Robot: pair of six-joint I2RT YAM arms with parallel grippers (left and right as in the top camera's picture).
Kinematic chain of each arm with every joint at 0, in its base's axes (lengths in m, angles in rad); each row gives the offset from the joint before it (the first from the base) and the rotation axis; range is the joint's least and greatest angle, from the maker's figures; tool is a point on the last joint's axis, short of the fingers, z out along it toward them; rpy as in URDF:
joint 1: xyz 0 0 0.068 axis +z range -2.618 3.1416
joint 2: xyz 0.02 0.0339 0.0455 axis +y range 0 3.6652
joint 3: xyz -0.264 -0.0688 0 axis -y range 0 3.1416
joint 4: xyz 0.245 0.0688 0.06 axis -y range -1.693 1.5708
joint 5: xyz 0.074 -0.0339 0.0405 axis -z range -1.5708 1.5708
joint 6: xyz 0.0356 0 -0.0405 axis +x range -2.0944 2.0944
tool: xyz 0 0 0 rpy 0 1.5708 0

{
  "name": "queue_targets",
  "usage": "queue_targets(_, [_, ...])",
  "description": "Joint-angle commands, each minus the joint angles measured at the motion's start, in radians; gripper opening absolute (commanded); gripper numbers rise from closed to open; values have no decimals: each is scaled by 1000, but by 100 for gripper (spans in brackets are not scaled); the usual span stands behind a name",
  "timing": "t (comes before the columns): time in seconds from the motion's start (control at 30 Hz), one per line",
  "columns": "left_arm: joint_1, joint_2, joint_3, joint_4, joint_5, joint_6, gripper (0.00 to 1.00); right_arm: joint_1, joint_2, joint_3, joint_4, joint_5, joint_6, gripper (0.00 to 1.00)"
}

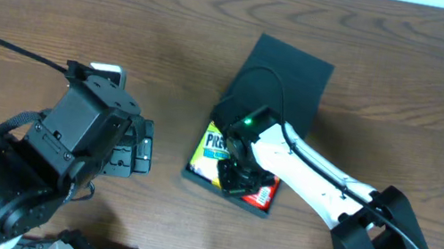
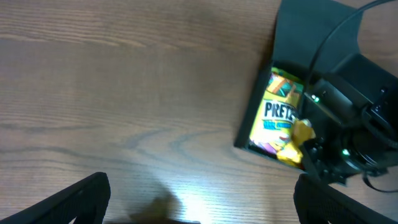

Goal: Pack container

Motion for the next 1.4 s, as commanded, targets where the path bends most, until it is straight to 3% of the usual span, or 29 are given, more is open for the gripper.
queue_targets(0.0, [1,0,10,0,3,11,95,8,9,-10,-69,66,6,2])
queue_targets(0.3, [1,0,10,0,3,10,95,-20,4,-23,-118,125,-8,2])
queue_targets(0.57, [1,0,10,0,3,10,95,-114,-198,-23,62,39,-30,2])
queue_targets(0.73, [1,0,10,0,3,10,95,-250,-384,-23,142,34,-33,2])
queue_targets(0.9, [1,0,10,0,3,10,95,-458,-500,-24,115,21,-9,1])
queue_targets(1.07, [1,0,10,0,3,10,95,-657,-556,-80,127,-240,-159,1])
queue_targets(1.37, [1,0,10,0,3,10,96,-1080,-578,-394,327,-754,-304,1])
